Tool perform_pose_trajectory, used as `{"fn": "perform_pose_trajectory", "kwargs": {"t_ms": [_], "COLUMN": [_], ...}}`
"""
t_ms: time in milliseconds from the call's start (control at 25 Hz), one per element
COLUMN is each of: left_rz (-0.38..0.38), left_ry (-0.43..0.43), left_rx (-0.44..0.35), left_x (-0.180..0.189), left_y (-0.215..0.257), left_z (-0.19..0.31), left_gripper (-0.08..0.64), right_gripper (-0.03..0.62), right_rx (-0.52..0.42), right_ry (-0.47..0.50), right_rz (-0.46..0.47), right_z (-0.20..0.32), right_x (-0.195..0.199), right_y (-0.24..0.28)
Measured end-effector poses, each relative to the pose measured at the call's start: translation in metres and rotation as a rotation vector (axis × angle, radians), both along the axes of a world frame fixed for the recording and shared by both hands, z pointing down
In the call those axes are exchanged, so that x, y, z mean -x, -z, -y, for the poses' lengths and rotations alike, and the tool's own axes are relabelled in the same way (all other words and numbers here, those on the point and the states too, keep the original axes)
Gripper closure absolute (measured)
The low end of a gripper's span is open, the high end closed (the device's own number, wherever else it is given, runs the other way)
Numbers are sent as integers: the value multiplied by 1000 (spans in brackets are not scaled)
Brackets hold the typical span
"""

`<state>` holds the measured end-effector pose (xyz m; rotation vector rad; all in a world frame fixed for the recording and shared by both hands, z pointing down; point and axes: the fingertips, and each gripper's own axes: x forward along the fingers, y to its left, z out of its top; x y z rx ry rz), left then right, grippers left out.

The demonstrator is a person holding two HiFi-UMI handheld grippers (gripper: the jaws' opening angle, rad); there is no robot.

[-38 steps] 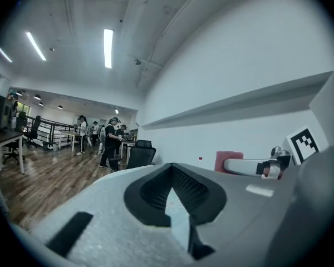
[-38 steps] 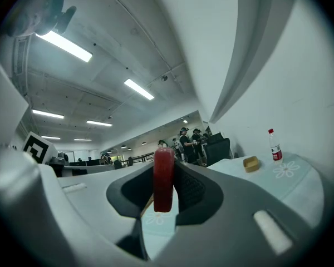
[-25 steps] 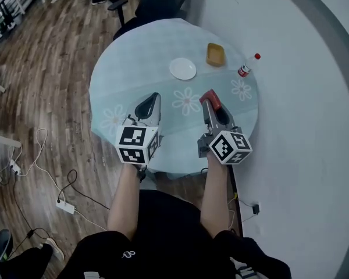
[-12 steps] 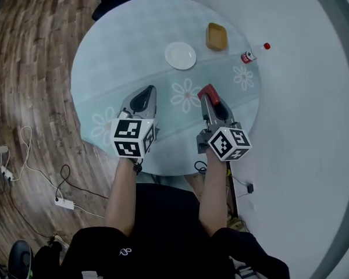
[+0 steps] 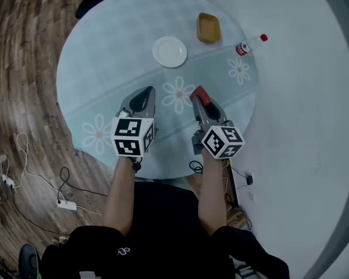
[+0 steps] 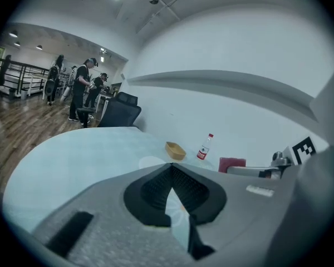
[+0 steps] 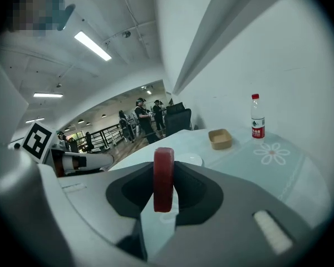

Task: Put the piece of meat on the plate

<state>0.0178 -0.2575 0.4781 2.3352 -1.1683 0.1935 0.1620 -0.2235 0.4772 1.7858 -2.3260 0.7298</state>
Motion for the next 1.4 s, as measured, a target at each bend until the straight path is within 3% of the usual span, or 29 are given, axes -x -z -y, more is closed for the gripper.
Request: {"fn": "perform_pose_trajectory", "kwargs": {"t_ms": [120, 320, 600, 760, 1040, 1280, 1400], "left_rz": [10, 48, 89, 117, 118, 119, 113], "left_ry": [13, 34, 93, 127, 181, 219, 226], "left_rx": [26, 51, 108, 136, 176, 179, 174], "left_x": [1, 4, 22, 33, 50, 65, 67], "left_y": [-10, -21, -47, -62, -80, -81, -78], "left_z": [11, 26, 42, 47, 51, 55, 55], "left_gripper": [566, 566, 566, 566, 566, 566, 566], "right_gripper": [488, 488, 488, 488, 488, 488, 477], "right_rx": [48, 157, 259, 307, 432, 542, 581], "right_ry": [10, 75, 192, 261, 298, 296, 277], "right_rz": [7, -72, -35, -59, 90, 292, 277], "right_z": [11, 39, 109, 158, 223, 240, 245], "right_x": [-5, 0, 16, 22, 36, 48, 39], "right_y": [-20, -54, -108, -131, -157, -168, -174]}}
